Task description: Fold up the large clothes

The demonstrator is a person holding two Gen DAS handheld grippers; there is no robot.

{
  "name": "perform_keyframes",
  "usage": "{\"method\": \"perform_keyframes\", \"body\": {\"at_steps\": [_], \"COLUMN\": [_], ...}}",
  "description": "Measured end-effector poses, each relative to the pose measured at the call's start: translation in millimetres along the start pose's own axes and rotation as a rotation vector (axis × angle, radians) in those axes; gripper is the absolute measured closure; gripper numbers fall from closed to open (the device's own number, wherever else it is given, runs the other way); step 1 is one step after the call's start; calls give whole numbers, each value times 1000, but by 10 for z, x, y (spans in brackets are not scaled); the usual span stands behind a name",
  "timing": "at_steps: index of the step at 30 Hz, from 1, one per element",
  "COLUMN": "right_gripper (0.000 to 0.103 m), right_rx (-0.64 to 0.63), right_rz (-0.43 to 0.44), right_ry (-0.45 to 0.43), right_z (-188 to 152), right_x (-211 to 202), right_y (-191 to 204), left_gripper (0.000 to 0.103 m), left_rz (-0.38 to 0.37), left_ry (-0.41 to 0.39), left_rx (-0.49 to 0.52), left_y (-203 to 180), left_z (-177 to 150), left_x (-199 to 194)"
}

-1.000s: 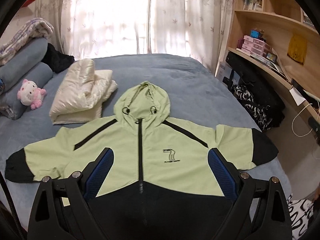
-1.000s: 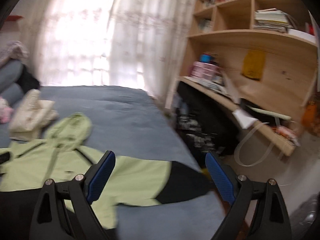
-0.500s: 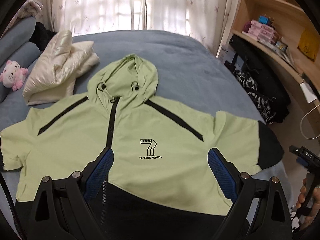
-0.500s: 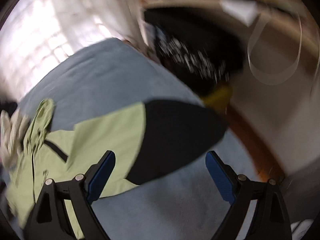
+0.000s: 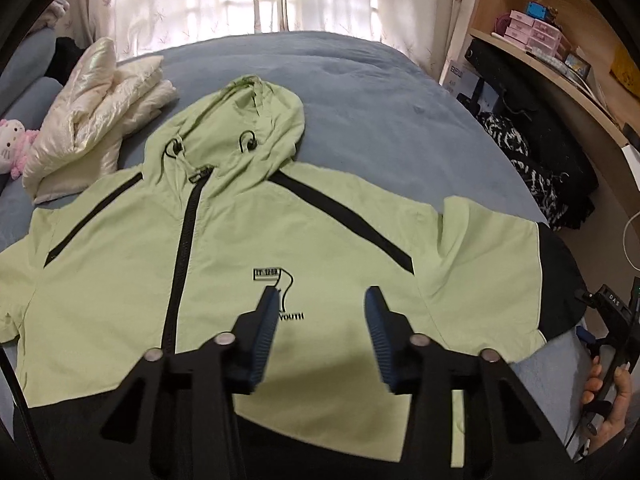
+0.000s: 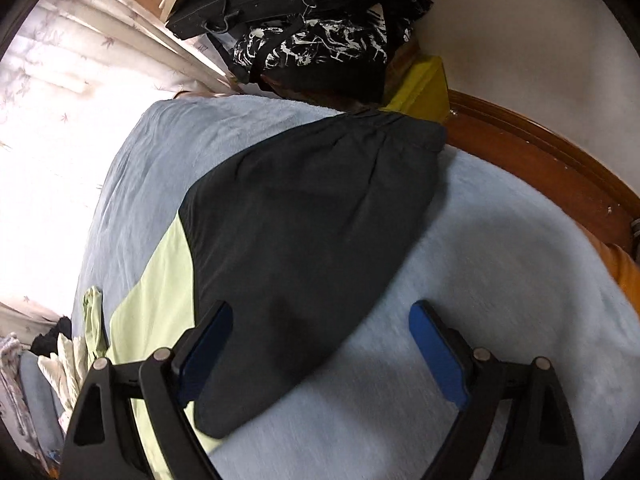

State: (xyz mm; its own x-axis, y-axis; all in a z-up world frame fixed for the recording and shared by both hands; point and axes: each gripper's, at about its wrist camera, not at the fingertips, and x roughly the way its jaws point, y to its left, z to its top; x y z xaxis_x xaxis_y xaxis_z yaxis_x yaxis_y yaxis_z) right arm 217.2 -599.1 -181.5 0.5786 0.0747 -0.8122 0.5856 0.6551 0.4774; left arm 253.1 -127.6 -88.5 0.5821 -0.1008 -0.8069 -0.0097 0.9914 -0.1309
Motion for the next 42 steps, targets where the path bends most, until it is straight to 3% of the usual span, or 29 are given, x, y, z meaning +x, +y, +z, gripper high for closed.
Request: {"method": "perform_keyframes", "body": {"at_steps": [3,4,5,6,7,8,9,13,17,22,27,31,36,37,39,42], "right_gripper": [17,22,39,61,75,95,96,99,100,100,100,99,96,93,72,62], "right_rx": [-2,0,0,2,7,11,14,-100,-320,-617,-846,-981,-1031,-1019,-967,-872], "right_rz": [-19,-25,-29,-39,-49,-30,-13,42,176,368,403,349,279,271,282,312], "right_ry": [-21,-29,-35,-41,-46,-54,-75,-204,-265,-212,-100,37,185,214,276,316], "right_z": [101,134,161,188,209,227,233,180,-87,-804,-1713,-2459,-3126,-3179,-3243,-3249], "right_x": [83,103,119,131,136,124,74,-278,-700,-1016,-794,-261,139,192,254,196], "right_y": [46,55,66,71,75,82,113,537,1378,2551,3247,3460,3256,3228,3099,2925], "left_gripper": [65,73,80,81,84,86,86,86,86,86,86,86,85,85,83,80], "left_rz": [-5,-2,5,9,8,1,-5,5,-3,12,56,68,47,41,20,-23], "left_ry": [-26,-32,-35,-33,-29,-20,-13,-19,-16,-47,-65,-24,13,16,24,33], "left_rx": [16,26,39,46,50,51,52,62,46,4,-57,-123,-166,-167,-175,-178], "left_y": [-44,-58,-70,-75,-72,-57,-43,45,188,494,965,1339,1601,1623,1652,1637], "left_z": [37,47,54,58,59,62,62,37,1,-94,-233,-368,-550,-575,-609,-622], "left_x": [-21,-28,-33,-36,-39,-40,-44,-137,-274,-510,-640,-568,-474,-463,-431,-393]}}
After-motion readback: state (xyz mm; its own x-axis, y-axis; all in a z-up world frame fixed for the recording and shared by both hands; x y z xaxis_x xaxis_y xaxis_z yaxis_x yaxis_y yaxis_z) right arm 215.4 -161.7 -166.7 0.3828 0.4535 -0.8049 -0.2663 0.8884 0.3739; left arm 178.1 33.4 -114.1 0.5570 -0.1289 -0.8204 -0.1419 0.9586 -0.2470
